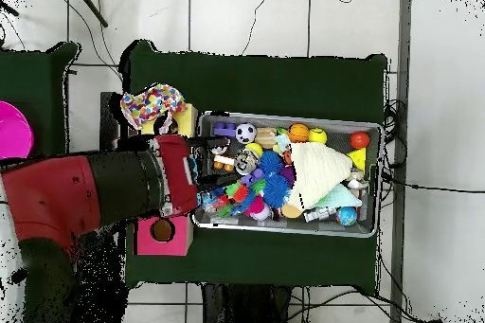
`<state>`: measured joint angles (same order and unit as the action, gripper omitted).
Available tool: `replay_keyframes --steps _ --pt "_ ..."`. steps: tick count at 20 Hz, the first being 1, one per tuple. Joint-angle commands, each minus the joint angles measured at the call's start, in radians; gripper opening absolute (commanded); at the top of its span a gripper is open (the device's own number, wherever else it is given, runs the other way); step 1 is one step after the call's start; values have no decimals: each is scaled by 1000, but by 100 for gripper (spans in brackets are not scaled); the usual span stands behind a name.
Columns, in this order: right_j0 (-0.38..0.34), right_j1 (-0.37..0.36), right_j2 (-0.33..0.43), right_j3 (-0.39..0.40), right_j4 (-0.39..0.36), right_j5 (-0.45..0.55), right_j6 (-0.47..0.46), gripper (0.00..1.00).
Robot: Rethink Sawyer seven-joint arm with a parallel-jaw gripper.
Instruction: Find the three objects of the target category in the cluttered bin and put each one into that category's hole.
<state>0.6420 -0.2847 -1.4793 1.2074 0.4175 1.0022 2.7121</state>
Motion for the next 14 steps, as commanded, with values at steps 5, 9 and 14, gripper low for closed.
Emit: replay_keyframes --steps 5,9,14 --pt "-105 -213 451 -52 71 108 -160 100" --pt "-124 -280 611 25 134 -52 -125 100" --pt "-150 -311 750 86 136 -118 -125 100"
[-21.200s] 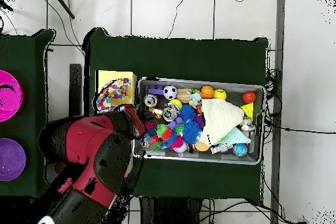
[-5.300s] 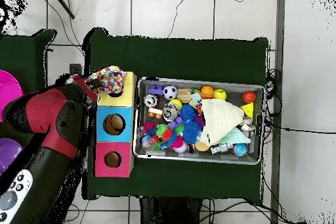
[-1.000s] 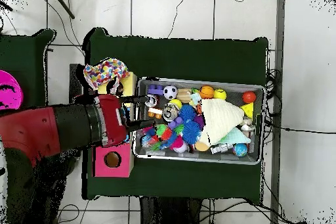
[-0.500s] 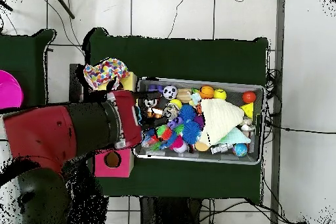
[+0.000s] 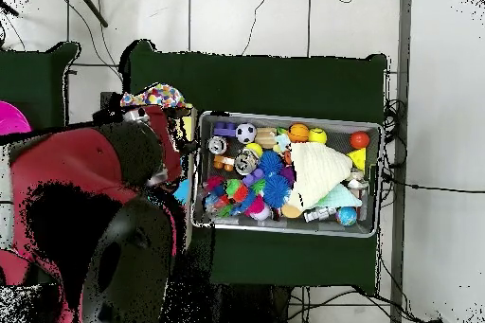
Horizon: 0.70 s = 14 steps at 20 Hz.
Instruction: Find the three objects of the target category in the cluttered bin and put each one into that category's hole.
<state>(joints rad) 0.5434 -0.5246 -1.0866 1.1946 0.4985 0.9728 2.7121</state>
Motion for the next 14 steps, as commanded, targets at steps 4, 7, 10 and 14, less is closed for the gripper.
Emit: replay_keyframes --steps 4,7,10,14 --pt "-66 -81 426 114 37 -82 -106 100" --pt "-69 -92 466 122 29 -45 -69 100" --pt "-64 -92 495 128 24 -72 -31 100" --pt "-71 -89 522 114 14 -93 -5 100"
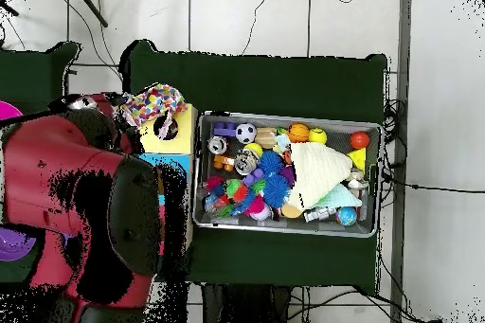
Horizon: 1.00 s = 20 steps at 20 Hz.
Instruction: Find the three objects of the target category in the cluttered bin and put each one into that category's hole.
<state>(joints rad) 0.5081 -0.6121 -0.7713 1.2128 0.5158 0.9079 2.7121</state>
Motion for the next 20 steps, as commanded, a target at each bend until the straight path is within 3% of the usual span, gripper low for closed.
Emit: replay_keyframes --steps 1,20 --pt "-39 0 215 95 -5 -33 -1 100" --pt "-53 31 313 125 -47 -159 29 100"
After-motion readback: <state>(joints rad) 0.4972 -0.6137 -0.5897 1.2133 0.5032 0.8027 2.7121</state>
